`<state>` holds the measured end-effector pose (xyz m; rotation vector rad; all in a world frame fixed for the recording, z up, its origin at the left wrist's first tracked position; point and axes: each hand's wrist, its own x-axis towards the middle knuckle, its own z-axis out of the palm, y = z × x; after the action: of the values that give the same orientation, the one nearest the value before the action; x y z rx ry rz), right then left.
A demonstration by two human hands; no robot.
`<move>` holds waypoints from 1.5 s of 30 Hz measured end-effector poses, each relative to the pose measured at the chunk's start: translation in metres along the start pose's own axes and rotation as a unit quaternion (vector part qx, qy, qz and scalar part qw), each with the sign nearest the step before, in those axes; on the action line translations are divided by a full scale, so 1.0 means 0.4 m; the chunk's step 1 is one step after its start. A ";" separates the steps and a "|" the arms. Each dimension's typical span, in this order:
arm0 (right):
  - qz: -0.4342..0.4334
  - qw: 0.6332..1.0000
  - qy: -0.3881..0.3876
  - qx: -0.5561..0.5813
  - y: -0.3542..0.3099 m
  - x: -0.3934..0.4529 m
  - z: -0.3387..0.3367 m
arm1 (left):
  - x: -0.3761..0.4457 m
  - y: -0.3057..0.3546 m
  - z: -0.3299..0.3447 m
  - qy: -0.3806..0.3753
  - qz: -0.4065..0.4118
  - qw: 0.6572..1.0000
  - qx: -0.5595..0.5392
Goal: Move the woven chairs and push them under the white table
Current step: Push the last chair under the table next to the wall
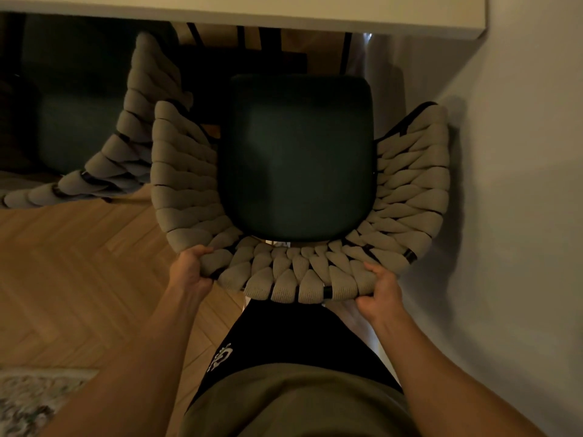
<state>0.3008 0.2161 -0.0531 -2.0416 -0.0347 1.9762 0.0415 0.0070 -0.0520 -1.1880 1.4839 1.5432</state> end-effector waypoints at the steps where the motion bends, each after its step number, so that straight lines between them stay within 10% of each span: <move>1: -0.001 1.000 -0.009 0.004 -0.002 -0.005 0.002 | -0.006 0.001 0.000 -0.005 0.003 1.000 -0.005; 27: -0.018 0.995 -0.044 -0.084 -0.197 0.090 0.373 | 0.077 0.249 0.354 -0.006 0.055 0.995 0.083; 45: -0.080 0.980 -0.066 -0.167 -0.191 0.084 0.325 | 0.060 0.241 0.282 -0.049 0.091 0.984 0.142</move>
<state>0.1897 0.3219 -0.0698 -2.0159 -0.5782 2.1135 -0.0733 0.1040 -0.0463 -0.8205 1.7177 1.4246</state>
